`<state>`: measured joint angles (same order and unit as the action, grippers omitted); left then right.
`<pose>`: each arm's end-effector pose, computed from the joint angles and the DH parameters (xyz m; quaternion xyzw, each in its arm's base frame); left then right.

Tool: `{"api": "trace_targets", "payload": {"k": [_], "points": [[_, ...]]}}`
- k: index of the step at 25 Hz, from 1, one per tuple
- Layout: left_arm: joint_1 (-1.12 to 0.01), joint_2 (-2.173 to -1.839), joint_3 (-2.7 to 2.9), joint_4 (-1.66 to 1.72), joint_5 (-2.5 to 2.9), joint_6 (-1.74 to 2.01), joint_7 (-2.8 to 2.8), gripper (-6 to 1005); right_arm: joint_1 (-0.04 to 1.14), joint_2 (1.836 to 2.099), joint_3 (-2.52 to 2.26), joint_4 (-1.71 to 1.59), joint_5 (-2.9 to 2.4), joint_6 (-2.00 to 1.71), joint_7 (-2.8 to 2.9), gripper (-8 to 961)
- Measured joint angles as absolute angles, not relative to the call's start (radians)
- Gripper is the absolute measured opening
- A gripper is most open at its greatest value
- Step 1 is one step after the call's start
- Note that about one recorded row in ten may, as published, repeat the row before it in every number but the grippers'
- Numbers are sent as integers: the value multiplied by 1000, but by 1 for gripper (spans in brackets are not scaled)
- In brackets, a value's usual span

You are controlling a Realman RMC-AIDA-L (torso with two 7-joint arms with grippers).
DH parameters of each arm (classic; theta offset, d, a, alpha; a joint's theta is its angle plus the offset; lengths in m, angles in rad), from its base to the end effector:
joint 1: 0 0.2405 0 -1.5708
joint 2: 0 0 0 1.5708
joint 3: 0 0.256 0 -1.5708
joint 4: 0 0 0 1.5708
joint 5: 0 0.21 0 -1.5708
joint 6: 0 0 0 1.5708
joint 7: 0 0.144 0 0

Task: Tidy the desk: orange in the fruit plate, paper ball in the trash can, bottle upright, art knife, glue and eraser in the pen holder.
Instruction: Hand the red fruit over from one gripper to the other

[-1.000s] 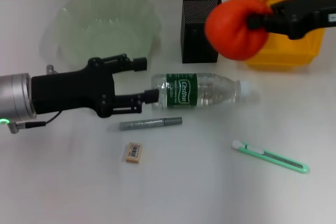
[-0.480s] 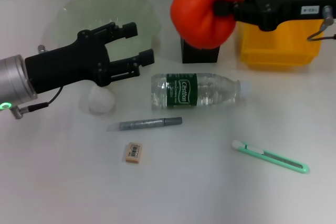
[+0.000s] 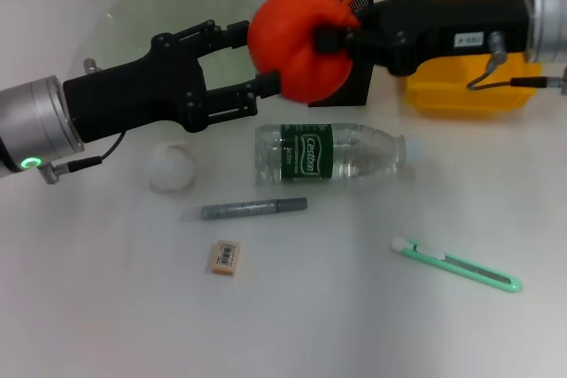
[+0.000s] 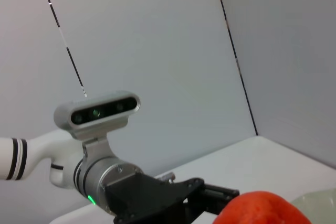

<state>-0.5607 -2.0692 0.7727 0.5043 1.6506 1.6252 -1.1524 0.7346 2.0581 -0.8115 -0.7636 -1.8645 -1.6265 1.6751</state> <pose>-0.2240 0.3341 -0.0019 -0.9043 -0.1237 -0.3837 0.1402 0.1572 0.3767 0.0173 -0.9420 0.1773 0.2818 0.0418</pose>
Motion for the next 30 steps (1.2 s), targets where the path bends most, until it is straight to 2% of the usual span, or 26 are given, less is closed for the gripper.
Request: {"api": "trace_targets", "payload": {"k": [10, 17, 27, 30], "points": [[-575, -2071, 781, 488, 1651, 1605, -1118, 795, 738, 2072, -898, -756, -1858, -1597, 1666, 35], [-572, -2071, 778, 483, 1650, 1564, -1106, 795, 738, 2071, -888, -762, -1857, -1621, 1665, 35], [-566, -2067, 773, 484, 1650, 1572, -1101, 593, 734, 2064, -887, -762, -1856, -1615, 1664, 34], [-567, -2067, 772, 484, 1651, 1572, -1101, 568, 734, 2064, -887, -762, -1856, -1615, 1664, 34]]}}
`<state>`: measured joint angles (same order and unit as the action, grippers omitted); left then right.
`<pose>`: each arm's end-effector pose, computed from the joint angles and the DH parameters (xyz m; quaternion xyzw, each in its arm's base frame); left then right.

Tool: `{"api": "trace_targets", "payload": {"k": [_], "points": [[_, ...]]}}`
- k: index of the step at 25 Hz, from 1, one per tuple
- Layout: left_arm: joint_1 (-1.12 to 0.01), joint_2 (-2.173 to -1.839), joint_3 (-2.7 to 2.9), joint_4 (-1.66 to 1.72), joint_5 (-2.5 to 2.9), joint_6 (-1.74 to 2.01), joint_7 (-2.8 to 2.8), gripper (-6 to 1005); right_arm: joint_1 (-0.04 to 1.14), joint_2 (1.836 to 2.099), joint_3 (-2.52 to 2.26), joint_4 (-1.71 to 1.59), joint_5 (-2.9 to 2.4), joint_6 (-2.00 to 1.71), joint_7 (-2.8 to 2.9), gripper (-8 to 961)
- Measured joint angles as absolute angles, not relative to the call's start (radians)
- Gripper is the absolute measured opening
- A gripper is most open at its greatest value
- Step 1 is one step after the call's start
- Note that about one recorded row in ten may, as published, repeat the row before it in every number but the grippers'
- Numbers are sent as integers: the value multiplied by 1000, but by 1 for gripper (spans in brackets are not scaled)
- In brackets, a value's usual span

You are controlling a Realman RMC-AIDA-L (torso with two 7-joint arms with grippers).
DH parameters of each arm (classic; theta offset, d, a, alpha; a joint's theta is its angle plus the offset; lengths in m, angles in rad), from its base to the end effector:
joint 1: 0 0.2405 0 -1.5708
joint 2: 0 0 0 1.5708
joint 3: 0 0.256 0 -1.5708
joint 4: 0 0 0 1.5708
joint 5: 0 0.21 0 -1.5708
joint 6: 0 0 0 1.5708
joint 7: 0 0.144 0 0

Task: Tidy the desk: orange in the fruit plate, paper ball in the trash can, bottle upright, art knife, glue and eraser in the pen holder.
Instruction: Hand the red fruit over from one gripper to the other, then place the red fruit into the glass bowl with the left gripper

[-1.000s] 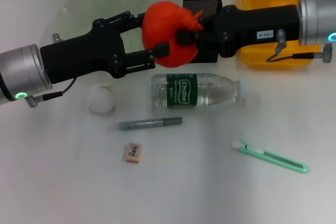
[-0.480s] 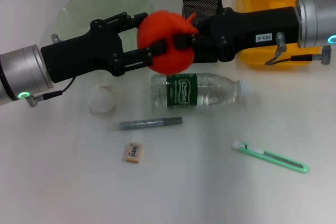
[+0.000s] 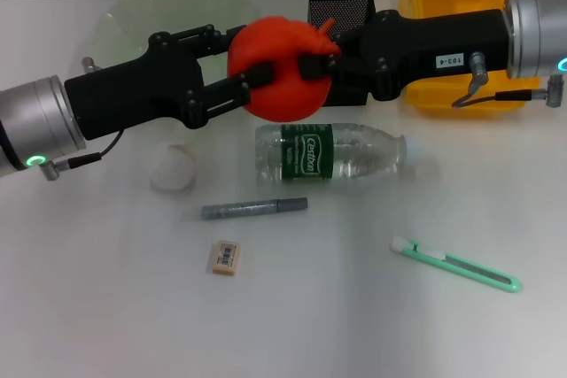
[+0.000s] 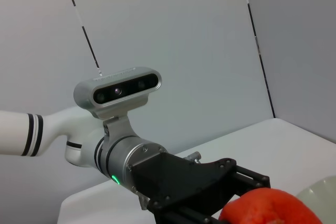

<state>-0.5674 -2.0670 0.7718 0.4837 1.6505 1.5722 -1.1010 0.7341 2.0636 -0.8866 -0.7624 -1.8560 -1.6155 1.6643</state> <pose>-0.2284 0.3399 -0.0053 -0.9072 -0.1168 -0.3687 0.1656 0.1529 0.3717 0.0043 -0.9507 0.1637 0.2623 0.0223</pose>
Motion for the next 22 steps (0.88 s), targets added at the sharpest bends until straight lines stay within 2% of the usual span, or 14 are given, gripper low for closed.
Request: {"api": "trace_targets", "payload": {"k": [11, 22], "points": [[-565, -2068, 772, 483, 1625, 1572, -1088, 506, 734, 2071, -886, -759, -1842, -1611, 1665, 39], [-555, -2068, 772, 482, 1576, 1564, -1087, 434, 702, 2075, -885, -761, -1766, -1609, 1637, 310]]}}
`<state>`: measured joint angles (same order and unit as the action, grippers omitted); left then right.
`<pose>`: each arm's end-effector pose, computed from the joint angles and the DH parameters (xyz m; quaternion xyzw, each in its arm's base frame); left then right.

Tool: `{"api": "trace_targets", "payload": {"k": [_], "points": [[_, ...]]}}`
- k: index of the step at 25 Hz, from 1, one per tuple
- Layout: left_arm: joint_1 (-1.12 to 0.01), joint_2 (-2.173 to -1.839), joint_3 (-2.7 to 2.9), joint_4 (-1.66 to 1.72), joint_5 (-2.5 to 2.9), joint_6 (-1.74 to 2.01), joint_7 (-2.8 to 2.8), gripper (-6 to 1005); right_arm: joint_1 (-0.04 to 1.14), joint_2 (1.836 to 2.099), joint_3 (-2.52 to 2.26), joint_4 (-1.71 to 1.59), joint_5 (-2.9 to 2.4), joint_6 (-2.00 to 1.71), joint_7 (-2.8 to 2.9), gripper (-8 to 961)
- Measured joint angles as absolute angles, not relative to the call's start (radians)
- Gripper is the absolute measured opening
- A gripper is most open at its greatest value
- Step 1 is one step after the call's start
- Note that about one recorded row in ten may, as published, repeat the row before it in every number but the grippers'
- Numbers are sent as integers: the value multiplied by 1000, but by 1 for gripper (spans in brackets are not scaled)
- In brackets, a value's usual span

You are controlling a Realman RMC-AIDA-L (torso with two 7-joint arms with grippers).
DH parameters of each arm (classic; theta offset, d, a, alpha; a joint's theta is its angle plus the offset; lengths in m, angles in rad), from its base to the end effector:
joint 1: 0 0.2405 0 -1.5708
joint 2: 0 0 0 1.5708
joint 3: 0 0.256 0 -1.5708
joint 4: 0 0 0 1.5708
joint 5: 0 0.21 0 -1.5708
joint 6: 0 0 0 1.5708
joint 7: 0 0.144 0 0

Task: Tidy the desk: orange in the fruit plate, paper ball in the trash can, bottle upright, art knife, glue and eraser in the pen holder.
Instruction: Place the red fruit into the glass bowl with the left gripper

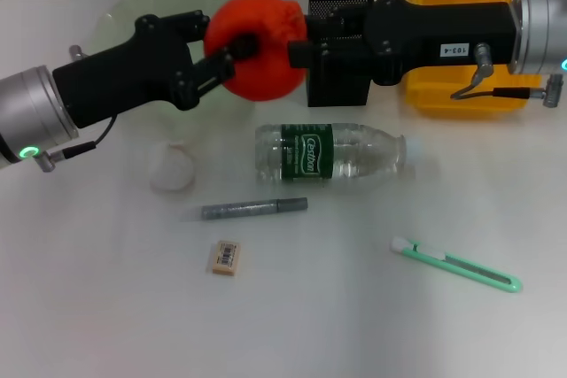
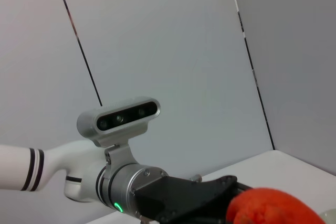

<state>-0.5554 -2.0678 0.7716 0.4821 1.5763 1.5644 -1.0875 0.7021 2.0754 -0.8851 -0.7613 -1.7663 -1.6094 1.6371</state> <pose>-0.2285 0.3429 0.0021 -0.8915 -0.1193 -0.3926 0.1920 0.1527 0.3687 0.0072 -0.9364 0.1647 0.3080 0.0340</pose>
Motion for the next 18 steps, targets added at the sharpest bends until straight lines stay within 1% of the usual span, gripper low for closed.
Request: {"api": "trace_targets", "payload": {"k": [6, 11, 17, 18], "points": [[-544, -2068, 770, 481, 1531, 1533, -1088, 314, 697, 2077, -882, -761, -1765, -1595, 1637, 437], [-544, -2070, 769, 463, 1476, 1445, -1088, 265, 658, 2075, -823, -774, -1764, -1584, 1637, 660], [-570, -2071, 769, 430, 1414, 1304, -1088, 211, 602, 2067, -795, -770, -1764, -1568, 1636, 692], [-590, -2073, 771, 415, 1395, 1227, -1088, 204, 592, 2067, -794, -768, -1765, -1564, 1632, 692]]}}
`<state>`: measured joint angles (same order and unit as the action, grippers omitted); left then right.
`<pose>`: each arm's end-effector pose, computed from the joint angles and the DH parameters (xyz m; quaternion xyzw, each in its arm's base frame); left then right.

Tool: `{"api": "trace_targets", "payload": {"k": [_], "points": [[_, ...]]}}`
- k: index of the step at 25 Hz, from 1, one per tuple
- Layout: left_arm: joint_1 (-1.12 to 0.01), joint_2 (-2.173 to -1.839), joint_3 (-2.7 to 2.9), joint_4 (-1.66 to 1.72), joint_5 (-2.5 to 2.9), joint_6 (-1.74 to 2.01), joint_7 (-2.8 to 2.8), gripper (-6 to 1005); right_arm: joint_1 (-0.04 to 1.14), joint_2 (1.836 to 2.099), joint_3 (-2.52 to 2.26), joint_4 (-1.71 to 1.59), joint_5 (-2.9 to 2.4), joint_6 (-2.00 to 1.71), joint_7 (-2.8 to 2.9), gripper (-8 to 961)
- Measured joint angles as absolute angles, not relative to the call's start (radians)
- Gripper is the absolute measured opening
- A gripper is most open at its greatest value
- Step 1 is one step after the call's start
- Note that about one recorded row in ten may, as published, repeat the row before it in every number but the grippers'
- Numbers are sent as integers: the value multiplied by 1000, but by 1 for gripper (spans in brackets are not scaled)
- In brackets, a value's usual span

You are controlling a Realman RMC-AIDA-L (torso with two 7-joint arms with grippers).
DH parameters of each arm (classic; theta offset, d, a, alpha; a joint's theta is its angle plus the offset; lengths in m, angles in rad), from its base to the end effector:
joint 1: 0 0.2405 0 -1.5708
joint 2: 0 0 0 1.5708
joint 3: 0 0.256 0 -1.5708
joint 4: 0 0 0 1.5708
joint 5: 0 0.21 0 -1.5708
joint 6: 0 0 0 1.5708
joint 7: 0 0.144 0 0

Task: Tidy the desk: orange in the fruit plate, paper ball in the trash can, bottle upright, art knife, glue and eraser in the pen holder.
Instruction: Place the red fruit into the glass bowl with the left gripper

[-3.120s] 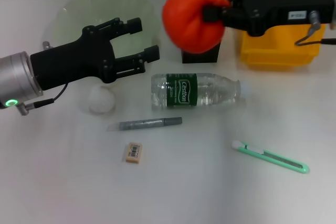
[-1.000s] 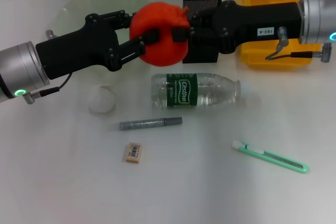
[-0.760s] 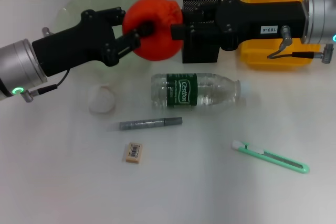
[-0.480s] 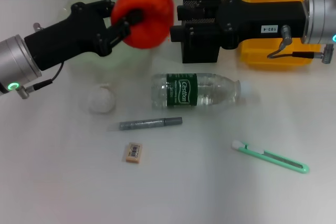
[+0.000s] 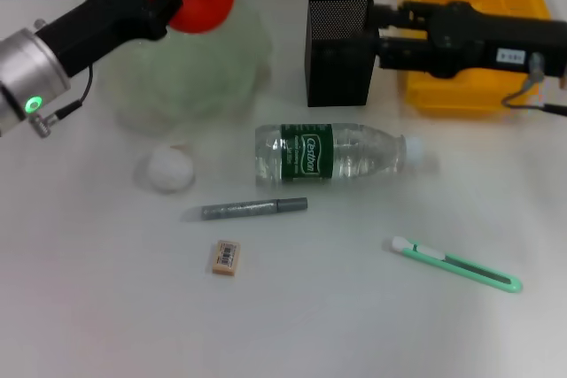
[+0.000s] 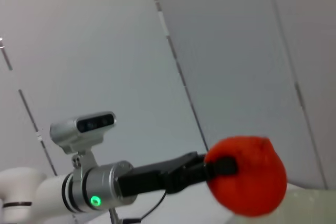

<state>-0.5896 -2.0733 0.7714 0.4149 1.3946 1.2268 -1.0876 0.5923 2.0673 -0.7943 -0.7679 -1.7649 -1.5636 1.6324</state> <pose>-0.2487 0.3872 0.0055 -0.8376 -0.2229 -0.3745 0.3293 0.2011 0.3635 0.0264 -0.9110 0.2283 0.3254 0.1097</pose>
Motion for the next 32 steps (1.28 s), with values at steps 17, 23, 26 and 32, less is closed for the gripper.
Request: {"api": "trace_targets", "payload": {"k": [17, 23, 26, 32], "points": [[-692, -2078, 781, 315, 1377, 817, -1058, 98, 528, 2074, -793, -761, -1766, -1571, 1601, 690], [-695, -2078, 781, 311, 1376, 816, -1049, 273, 530, 2074, -796, -761, -1765, -1564, 1600, 691], [-695, -2079, 781, 311, 1376, 817, -1053, 365, 533, 2074, -800, -761, -1765, -1562, 1600, 691], [-695, -2079, 776, 311, 1371, 848, -1064, 576, 538, 2074, -795, -761, -1765, -1560, 1599, 691]]}}
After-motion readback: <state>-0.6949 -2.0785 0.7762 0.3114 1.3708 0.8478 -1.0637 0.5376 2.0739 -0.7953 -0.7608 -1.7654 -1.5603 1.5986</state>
